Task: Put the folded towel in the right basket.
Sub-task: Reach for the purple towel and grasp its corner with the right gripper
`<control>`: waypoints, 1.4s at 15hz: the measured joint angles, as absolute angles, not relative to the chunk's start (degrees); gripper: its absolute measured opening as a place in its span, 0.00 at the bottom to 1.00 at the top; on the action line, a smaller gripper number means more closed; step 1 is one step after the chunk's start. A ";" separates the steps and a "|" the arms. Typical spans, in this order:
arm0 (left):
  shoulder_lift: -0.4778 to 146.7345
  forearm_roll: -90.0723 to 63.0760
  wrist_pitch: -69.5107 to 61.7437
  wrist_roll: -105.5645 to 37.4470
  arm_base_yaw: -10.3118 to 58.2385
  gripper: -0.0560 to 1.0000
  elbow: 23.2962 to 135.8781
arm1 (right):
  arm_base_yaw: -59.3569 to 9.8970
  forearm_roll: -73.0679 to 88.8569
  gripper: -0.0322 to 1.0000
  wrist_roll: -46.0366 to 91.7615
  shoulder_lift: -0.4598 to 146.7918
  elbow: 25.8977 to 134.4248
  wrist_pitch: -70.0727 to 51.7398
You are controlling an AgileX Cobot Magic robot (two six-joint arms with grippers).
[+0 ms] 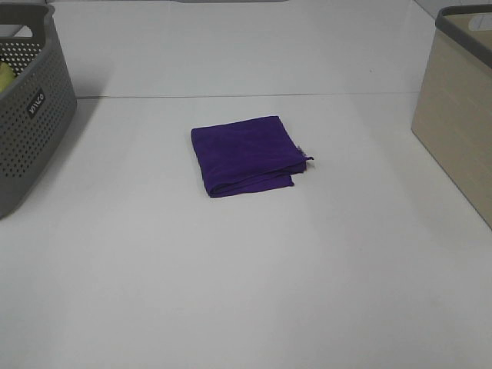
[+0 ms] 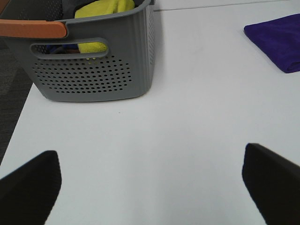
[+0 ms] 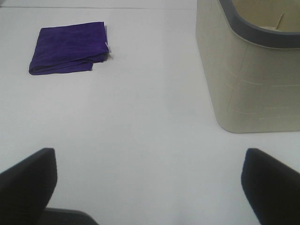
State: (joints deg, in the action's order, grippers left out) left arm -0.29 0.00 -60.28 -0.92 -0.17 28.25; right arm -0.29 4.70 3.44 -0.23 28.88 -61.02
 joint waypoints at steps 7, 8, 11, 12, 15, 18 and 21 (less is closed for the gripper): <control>-0.29 0.00 -60.28 -0.52 -0.17 0.99 28.25 | -0.29 4.70 0.98 3.44 -0.23 28.88 -61.02; -0.29 0.00 -60.28 -0.52 -0.17 0.99 28.25 | -0.29 4.70 0.98 3.44 -0.23 28.88 -61.02; -0.29 0.00 -60.28 -0.52 -0.17 0.99 28.25 | -0.29 4.64 0.98 3.44 -0.23 28.88 -61.02; -0.29 0.00 -60.28 -0.52 -0.17 0.99 28.25 | -0.29 4.64 0.98 3.44 -0.23 28.88 -61.02; -0.29 0.00 -60.28 -0.52 -0.17 0.99 28.25 | -0.29 4.58 0.98 3.44 -0.23 28.88 -61.02; -0.29 0.00 -60.28 -0.52 -0.17 0.99 28.25 | -0.29 4.58 0.98 3.44 -0.23 28.88 -61.02; -0.29 0.00 -60.28 -0.52 -0.17 0.99 28.25 | -0.29 4.58 0.98 3.44 -0.23 28.88 -61.02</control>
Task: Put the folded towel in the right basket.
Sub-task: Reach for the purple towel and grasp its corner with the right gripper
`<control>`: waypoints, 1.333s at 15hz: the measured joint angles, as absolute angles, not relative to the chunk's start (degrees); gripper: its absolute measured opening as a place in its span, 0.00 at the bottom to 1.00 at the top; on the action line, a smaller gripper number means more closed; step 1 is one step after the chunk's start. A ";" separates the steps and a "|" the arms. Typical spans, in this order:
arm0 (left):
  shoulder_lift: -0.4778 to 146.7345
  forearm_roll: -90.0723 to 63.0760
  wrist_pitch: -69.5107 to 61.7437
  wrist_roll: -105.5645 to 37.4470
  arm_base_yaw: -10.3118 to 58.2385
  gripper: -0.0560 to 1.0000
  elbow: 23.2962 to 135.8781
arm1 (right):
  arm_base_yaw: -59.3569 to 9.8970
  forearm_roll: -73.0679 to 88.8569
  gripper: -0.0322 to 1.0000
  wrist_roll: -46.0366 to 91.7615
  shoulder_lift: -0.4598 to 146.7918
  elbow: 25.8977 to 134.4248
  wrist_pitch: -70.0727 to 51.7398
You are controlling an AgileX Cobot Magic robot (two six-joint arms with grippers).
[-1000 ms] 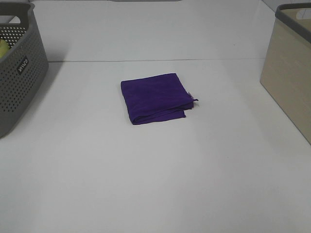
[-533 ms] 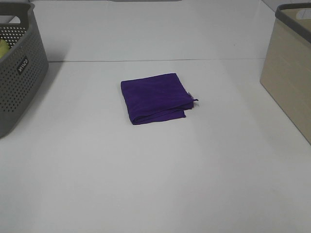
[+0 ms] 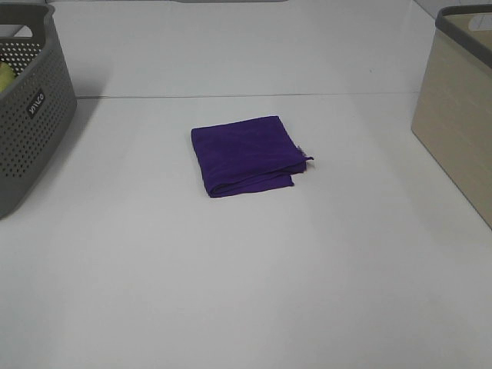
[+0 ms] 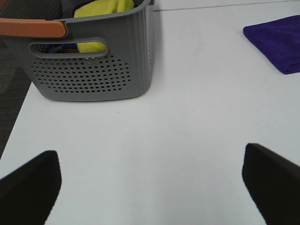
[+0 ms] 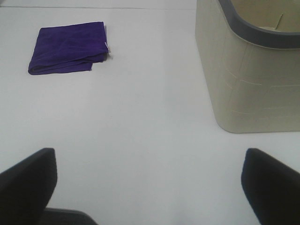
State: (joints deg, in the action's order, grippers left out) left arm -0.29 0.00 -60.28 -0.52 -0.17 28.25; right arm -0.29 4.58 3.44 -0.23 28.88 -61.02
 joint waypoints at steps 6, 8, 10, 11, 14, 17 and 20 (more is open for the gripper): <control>-0.29 -0.34 -60.28 -0.52 -0.17 0.99 28.25 | -0.29 4.58 0.98 3.44 -0.23 28.88 -61.02; -0.29 -0.34 -60.28 -0.52 -0.17 0.99 28.25 | -0.29 4.58 0.98 3.44 -0.23 28.88 -61.02; -0.29 -0.34 -60.28 -0.52 -0.17 0.99 28.25 | -0.29 4.58 0.98 3.44 -0.23 28.88 -61.02; -0.29 -0.34 -60.28 -0.52 -0.17 0.99 28.25 | -0.29 4.58 0.98 3.44 -0.23 28.88 -61.02; -0.29 0.00 -60.28 -0.52 -0.17 0.99 28.25 | -0.29 4.58 0.98 3.44 -0.23 28.88 -61.02; -0.29 0.00 -60.28 -0.52 -0.17 0.99 28.25 | -0.29 4.58 0.98 3.44 -0.23 28.88 -61.02; -0.29 0.00 -60.28 -0.52 -0.17 0.99 28.25 | -0.29 4.58 0.98 3.44 -0.23 28.88 -60.96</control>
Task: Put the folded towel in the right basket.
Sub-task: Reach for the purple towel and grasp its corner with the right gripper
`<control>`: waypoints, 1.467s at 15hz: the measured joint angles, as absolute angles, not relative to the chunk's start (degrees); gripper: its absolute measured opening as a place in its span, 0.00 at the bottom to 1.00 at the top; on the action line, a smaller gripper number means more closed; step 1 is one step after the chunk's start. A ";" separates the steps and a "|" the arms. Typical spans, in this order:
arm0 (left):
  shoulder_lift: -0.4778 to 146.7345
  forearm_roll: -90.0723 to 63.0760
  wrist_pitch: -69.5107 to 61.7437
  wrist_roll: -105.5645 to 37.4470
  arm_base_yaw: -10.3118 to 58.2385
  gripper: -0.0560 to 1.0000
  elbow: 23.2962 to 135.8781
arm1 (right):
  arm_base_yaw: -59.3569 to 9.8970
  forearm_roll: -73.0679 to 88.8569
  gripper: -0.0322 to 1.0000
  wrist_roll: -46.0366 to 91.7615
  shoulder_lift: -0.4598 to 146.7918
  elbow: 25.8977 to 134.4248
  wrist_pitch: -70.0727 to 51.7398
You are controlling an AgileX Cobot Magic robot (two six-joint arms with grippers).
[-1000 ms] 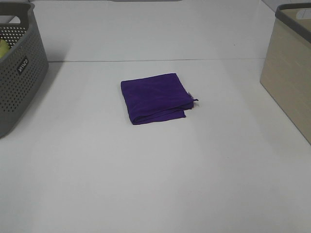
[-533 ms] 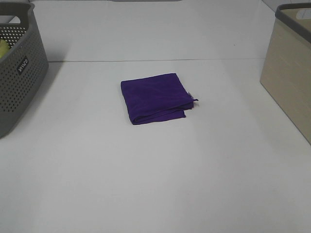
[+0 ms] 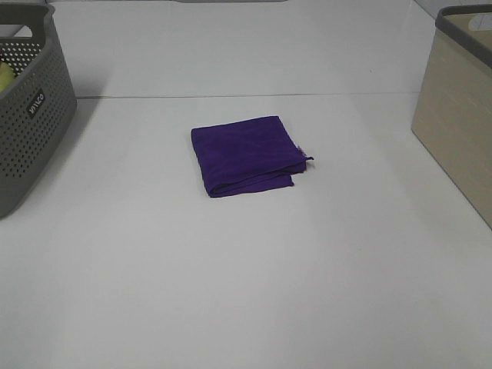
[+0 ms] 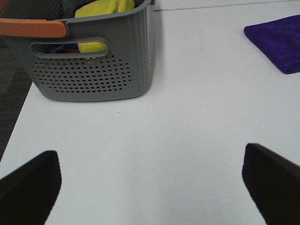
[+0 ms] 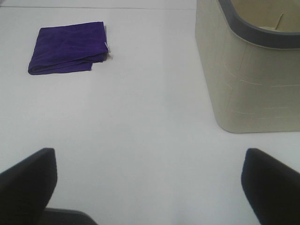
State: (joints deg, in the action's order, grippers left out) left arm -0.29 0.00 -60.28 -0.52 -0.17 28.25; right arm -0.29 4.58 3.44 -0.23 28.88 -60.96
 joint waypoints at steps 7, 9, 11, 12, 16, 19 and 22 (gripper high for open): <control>-0.29 0.00 -60.28 -0.52 -0.17 0.99 28.25 | -0.29 4.58 0.98 3.44 -0.23 28.88 -60.96; -0.29 0.00 -60.28 -0.52 -0.17 0.99 28.25 | -0.29 4.58 0.98 3.44 -0.23 28.88 -60.96; -0.29 0.00 -60.28 -0.52 -0.17 0.99 28.25 | -0.29 4.58 0.98 3.67 -0.23 28.88 -60.96; -0.29 0.00 -60.28 -0.52 -0.17 0.99 28.25 | -0.29 4.35 0.98 4.58 -0.17 29.05 -60.62; -0.29 -0.40 -60.28 -0.52 -0.17 0.99 28.25 | -0.29 8.71 0.98 5.90 28.25 45.38 -59.70; -0.29 -0.40 -60.28 -0.52 -0.17 0.99 28.25 | -0.29 9.63 0.98 5.90 48.99 57.12 -59.64; -0.29 -0.40 -60.28 -0.52 -0.17 0.99 28.25 | -0.29 11.17 0.98 5.90 67.49 67.78 -59.42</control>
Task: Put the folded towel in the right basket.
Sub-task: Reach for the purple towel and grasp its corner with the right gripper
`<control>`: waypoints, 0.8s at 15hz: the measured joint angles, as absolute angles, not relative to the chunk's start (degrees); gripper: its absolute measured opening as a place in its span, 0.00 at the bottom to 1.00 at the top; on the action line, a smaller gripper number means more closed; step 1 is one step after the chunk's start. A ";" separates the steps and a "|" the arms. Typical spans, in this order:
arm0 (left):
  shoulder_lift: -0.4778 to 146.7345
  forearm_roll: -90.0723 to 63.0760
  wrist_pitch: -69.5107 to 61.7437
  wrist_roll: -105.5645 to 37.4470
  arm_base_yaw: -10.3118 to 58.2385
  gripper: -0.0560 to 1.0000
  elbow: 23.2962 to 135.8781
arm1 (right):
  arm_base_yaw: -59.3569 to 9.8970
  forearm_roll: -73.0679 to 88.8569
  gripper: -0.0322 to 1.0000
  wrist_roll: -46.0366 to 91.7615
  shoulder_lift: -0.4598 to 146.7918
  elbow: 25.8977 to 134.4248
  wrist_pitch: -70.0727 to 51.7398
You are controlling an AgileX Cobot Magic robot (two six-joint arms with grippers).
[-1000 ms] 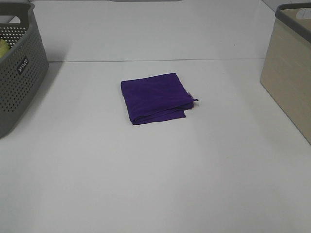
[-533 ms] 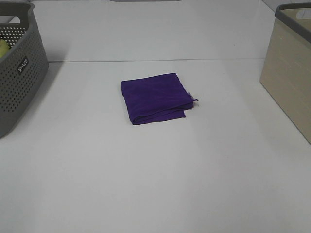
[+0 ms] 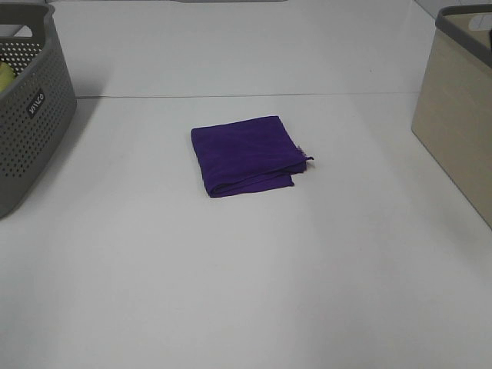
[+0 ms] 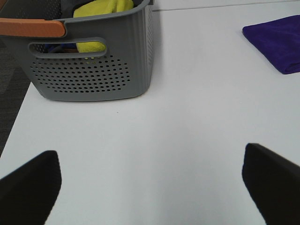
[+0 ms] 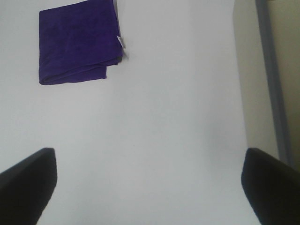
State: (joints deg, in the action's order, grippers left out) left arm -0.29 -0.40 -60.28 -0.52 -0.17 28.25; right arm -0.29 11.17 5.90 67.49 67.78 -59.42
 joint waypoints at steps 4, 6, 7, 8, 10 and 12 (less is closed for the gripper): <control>-0.29 -0.40 -60.28 -0.52 -0.17 0.99 28.25 | -0.74 24.75 0.98 10.03 86.86 73.63 -55.81; -0.29 -0.40 -60.28 -0.52 -0.17 0.99 28.25 | -4.24 25.84 0.98 11.52 97.46 79.13 -53.23; -0.29 -0.40 -60.28 -0.52 -0.17 0.99 28.25 | -6.47 26.01 0.98 11.63 102.90 82.74 -52.65; -0.29 -0.40 -60.28 -0.52 -0.17 0.99 28.25 | -8.54 26.24 0.98 11.86 109.03 87.03 -52.54; -0.29 -0.40 -60.28 -0.52 -0.17 0.99 28.25 | -11.17 26.70 0.98 12.43 119.86 98.09 -53.80; -0.29 -0.40 -60.28 -0.52 -0.17 0.99 28.25 | -11.52 26.64 0.98 12.49 128.97 107.54 -56.95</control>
